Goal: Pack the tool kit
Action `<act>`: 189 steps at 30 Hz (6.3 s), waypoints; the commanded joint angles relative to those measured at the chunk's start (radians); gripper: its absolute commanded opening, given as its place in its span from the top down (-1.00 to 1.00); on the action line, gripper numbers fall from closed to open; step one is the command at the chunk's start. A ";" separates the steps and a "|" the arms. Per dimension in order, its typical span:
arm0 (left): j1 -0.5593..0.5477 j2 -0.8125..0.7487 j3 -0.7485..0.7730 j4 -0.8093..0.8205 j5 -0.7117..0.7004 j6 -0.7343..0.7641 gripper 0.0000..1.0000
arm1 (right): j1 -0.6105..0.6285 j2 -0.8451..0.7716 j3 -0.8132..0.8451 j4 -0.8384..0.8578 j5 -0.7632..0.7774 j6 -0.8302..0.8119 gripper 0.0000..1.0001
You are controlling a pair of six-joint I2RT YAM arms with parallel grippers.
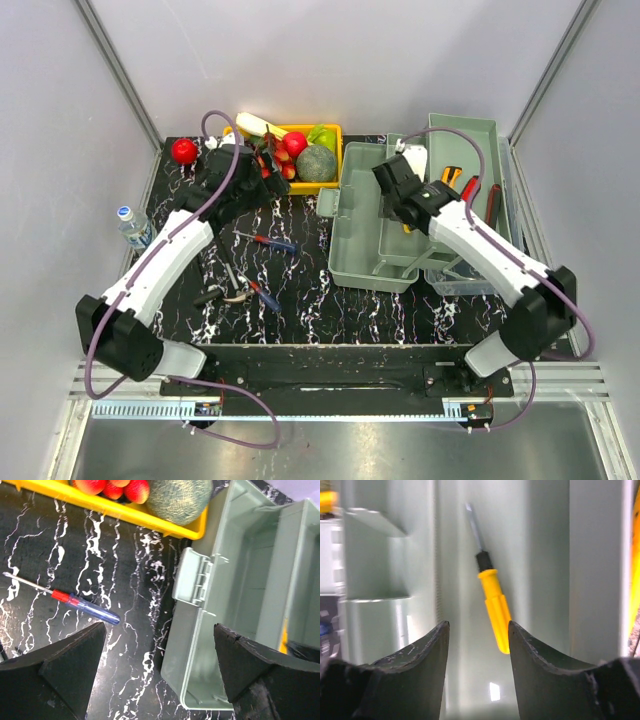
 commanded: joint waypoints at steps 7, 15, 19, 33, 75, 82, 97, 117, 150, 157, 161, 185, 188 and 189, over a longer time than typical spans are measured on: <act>0.095 0.227 -0.108 -0.018 -0.037 -0.221 -0.88 | 0.000 -0.268 -0.015 0.346 -0.397 -0.196 -0.20; 0.103 0.391 -0.047 -0.073 -0.213 -0.326 -0.77 | 0.000 -0.307 -0.053 0.378 -0.410 -0.203 -0.19; 0.107 0.458 0.003 -0.108 -0.228 -0.332 -0.74 | 0.000 -0.324 -0.068 0.400 -0.426 -0.231 -0.18; 0.146 0.609 0.013 -0.070 -0.121 -0.301 -0.23 | 0.000 -0.312 -0.065 0.430 -0.464 -0.285 -0.18; -0.038 -0.060 -0.112 0.858 0.585 -0.086 1.00 | 0.000 -0.173 -0.001 0.601 -1.178 -0.055 -0.59; -0.054 -0.091 -0.116 0.884 0.597 -0.077 1.00 | 0.000 -0.186 -0.022 0.615 -1.112 -0.044 -0.40; -0.055 -0.124 -0.127 0.687 0.363 0.021 -0.91 | 0.000 -0.217 -0.030 0.538 -0.885 -0.067 0.95; -0.032 -0.135 -0.150 0.298 -0.102 0.065 -0.98 | -0.115 -0.196 -0.110 0.141 -0.217 -0.030 0.99; -0.015 -0.100 -0.139 0.283 -0.081 0.079 -0.98 | -0.026 -0.073 -0.019 0.076 -0.113 -0.062 0.69; -0.011 -0.105 -0.147 0.283 -0.079 0.079 -0.98 | -0.012 -0.053 -0.012 0.044 -0.075 -0.035 0.70; -0.008 -0.106 -0.147 0.280 -0.078 0.079 -0.98 | -0.012 -0.027 -0.008 -0.003 -0.082 0.013 0.64; 0.029 -0.082 -0.211 -0.188 -0.279 -0.212 -0.98 | -0.010 -0.195 0.067 0.173 -0.318 -0.082 -0.44; 0.034 -0.077 -0.277 -0.212 -0.279 -0.266 -0.93 | -0.012 -0.222 0.044 0.234 -0.387 -0.098 -0.43; 0.037 -0.071 -0.302 -0.208 -0.267 -0.277 -0.87 | -0.014 -0.226 0.038 0.246 -0.398 -0.099 -0.43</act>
